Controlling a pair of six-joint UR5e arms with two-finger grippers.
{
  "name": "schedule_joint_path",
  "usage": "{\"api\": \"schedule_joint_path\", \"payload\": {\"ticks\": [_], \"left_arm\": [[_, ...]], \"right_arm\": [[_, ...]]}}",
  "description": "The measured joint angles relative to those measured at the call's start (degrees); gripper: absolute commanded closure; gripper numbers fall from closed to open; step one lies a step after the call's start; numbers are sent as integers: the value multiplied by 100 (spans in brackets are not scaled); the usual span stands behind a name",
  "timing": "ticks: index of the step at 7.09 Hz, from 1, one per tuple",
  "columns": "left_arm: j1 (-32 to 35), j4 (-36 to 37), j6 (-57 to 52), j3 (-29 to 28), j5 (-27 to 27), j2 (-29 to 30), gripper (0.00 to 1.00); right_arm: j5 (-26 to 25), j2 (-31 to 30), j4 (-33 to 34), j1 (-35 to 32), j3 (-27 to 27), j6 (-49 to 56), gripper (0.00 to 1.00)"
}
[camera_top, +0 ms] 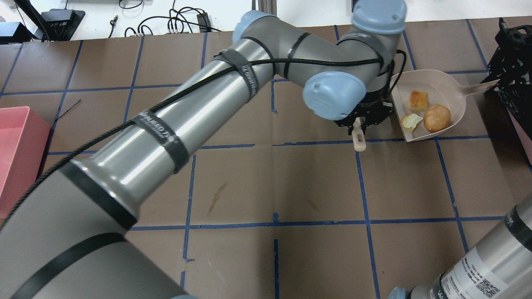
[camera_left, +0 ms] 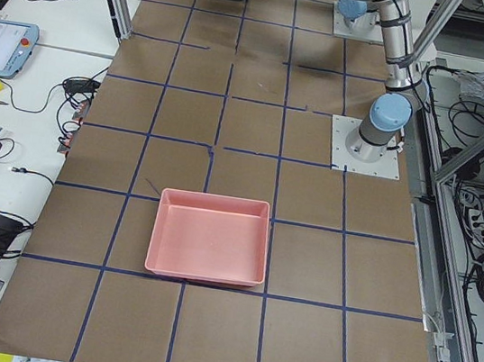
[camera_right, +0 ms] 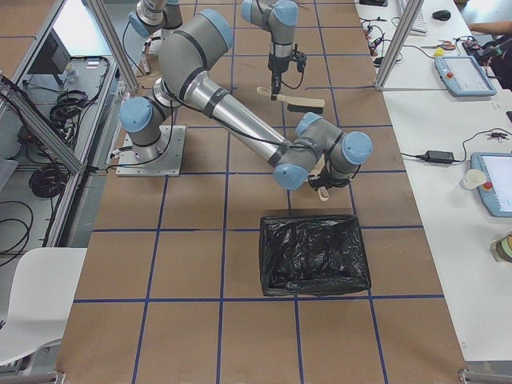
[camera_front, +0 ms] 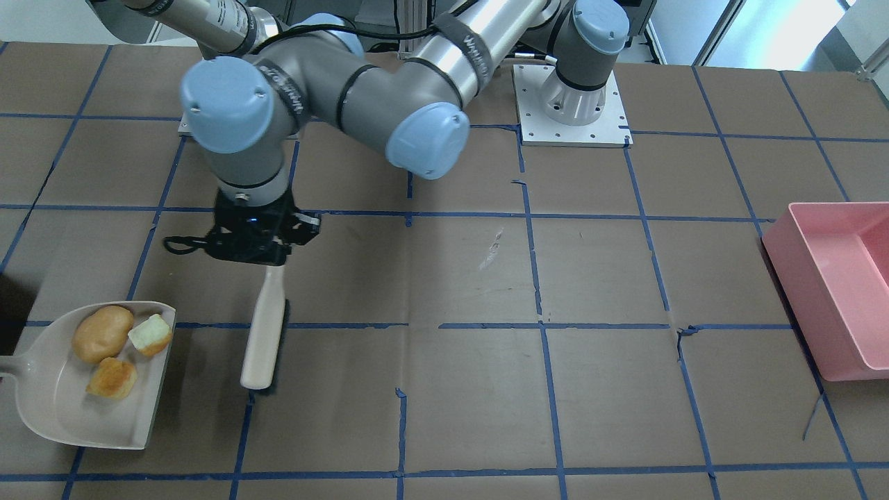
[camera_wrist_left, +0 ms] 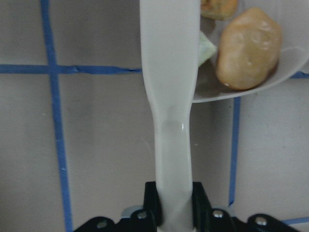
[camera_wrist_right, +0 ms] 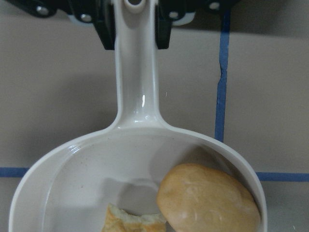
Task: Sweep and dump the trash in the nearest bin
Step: 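Lift the dustpan toward the black bin with right gripper while left withdraws the brush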
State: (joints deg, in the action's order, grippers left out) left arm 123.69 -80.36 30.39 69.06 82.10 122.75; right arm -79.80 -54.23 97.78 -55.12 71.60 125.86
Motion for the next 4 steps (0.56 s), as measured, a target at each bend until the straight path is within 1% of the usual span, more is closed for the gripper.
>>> {"api": "schedule_joint_path", "payload": {"ticks": [2,3,4], "left_arm": [[-582,34,-376,1577,41,-1187,100],[-740,36,-517,2226,43,-1788,100],[-799,40,-560,2745,43,-2265,100]], "right_arm": [[980,-90,-821,416,-237,-31,100],[1492,-121,-1434,676,-436,-44,100],[1849,-199,-1948,1020,-602,-113,100]]}}
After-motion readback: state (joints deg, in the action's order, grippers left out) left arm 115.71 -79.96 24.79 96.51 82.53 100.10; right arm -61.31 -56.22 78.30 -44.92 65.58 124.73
